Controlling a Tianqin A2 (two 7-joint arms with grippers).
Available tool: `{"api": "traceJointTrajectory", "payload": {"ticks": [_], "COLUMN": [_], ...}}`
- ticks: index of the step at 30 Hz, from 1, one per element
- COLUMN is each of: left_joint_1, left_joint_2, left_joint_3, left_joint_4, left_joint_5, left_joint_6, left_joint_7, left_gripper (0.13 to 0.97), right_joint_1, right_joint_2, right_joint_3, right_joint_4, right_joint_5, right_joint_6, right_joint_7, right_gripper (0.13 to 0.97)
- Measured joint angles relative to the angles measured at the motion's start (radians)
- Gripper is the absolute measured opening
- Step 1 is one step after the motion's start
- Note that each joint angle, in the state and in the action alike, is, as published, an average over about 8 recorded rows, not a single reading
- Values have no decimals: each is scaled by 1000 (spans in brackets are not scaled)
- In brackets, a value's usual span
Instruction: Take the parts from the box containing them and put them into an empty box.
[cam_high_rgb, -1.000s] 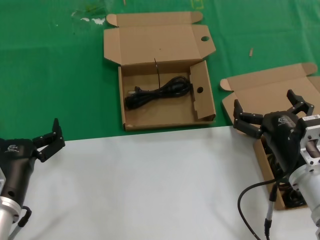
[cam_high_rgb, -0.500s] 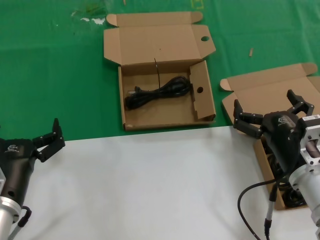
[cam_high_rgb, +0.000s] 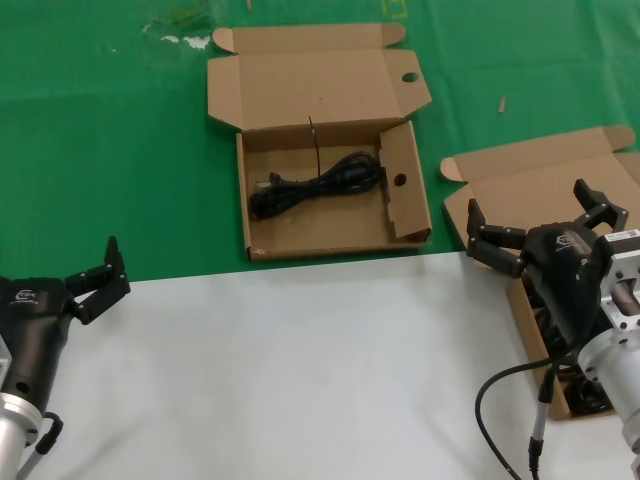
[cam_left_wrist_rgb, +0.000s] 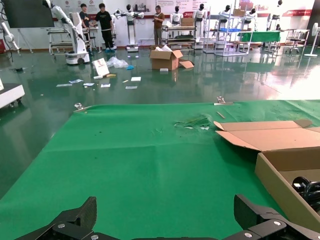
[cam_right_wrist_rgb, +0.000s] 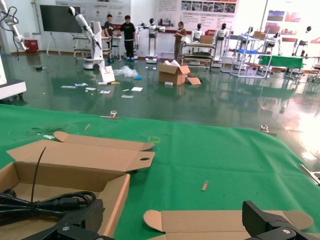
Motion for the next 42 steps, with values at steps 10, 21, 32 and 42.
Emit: {"api": "traceJointTrajectory", "payload": {"ticks": [10, 21, 32, 42], "left_joint_1": [0, 0, 0, 0], "left_joint_2": [0, 0, 0, 0], "left_joint_3": [0, 0, 0, 0], "left_joint_4": [0, 0, 0, 0], "left_joint_5": [0, 0, 0, 0], "left_joint_6": [0, 0, 0, 0], "left_joint_7": [0, 0, 0, 0], "left_gripper": [966, 966, 966, 966], "right_joint_1": [0, 0, 0, 0], "right_joint_2": [0, 0, 0, 0], "right_joint_3": [0, 0, 0, 0], "right_joint_4": [0, 0, 0, 0], "right_joint_5": [0, 0, 0, 0], "right_joint_6": [0, 0, 0, 0], "right_joint_7": [0, 0, 0, 0], "right_gripper": [966, 966, 966, 966]}}
